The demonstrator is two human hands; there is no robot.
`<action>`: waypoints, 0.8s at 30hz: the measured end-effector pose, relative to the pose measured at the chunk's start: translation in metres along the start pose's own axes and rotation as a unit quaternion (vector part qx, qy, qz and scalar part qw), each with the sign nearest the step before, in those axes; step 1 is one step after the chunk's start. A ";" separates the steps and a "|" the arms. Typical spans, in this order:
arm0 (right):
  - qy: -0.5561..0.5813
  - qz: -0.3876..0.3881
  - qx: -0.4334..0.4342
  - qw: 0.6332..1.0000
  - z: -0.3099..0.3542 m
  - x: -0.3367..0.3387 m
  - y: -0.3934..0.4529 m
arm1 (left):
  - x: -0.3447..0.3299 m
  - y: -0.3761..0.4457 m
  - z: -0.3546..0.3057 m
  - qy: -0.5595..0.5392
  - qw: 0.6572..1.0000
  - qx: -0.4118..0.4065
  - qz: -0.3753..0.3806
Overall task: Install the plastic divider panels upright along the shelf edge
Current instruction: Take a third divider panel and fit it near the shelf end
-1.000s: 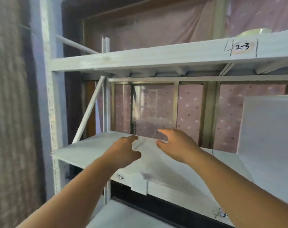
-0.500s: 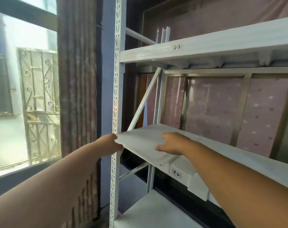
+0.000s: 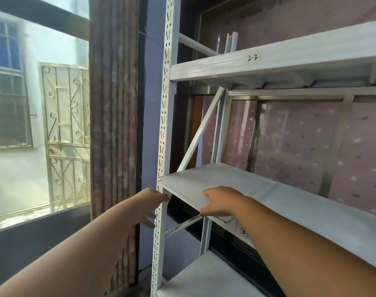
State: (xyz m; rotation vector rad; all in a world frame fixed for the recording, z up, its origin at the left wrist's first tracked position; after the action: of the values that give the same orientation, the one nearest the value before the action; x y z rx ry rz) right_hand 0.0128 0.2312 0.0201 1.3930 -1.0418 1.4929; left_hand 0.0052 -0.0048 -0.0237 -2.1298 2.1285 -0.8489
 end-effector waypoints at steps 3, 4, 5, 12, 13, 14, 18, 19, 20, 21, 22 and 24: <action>0.007 -0.016 0.005 1.000 0.001 0.005 -0.006 | -0.010 -0.004 -0.005 -0.080 0.995 -0.006 0.062; 0.013 -0.027 0.006 1.000 0.001 0.007 -0.008 | -0.013 -0.007 -0.008 -0.101 0.992 -0.005 0.075; 0.020 -0.040 0.005 0.999 0.000 0.010 -0.010 | -0.017 -0.009 -0.011 -0.116 0.989 -0.004 0.086; 0.062 -0.098 -0.001 0.993 0.000 0.036 -0.030 | -0.038 -0.030 -0.034 -0.205 0.969 -0.059 0.127; 0.072 -0.104 0.001 0.992 -0.002 0.041 -0.036 | -0.041 -0.035 -0.039 -0.218 0.964 -0.072 0.136; 0.086 -0.107 0.003 0.991 -0.002 0.046 -0.040 | -0.043 -0.039 -0.044 -0.230 0.958 -0.086 0.148; 0.135 -0.089 0.028 0.986 -0.005 0.061 -0.058 | -0.054 -0.055 -0.061 -0.261 0.927 -0.150 0.225; 0.132 -0.085 0.032 0.987 -0.006 0.064 -0.062 | -0.057 -0.058 -0.064 -0.262 0.919 -0.168 0.242; 0.128 -0.085 0.032 0.988 -0.007 0.067 -0.066 | -0.062 -0.061 -0.068 -0.261 0.912 -0.186 0.255; 0.125 -0.086 0.031 0.988 -0.009 0.069 -0.070 | -0.066 -0.064 -0.072 -0.260 0.907 -0.202 0.264; 0.124 -0.089 0.028 0.988 -0.011 0.071 -0.074 | -0.070 -0.066 -0.075 -0.261 0.901 -0.217 0.271; 0.129 -0.098 0.025 0.986 -0.017 0.075 -0.082 | -0.078 -0.070 -0.082 -0.267 0.887 -0.243 0.290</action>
State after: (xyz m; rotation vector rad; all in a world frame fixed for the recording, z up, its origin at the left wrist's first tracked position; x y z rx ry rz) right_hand 0.0814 0.2756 0.0966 1.2563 -0.6899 1.5127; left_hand 0.0447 0.1021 0.0444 -1.4190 2.5551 0.3193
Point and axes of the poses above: each hand's wrist, its own y-axis towards the middle knuckle, its own x-axis out of the back of the hand, z = x × y, the point moved 3 cm from there along y, towards the middle knuckle, and after that the axes turned 7 degrees about x, right-handed, at the moved point
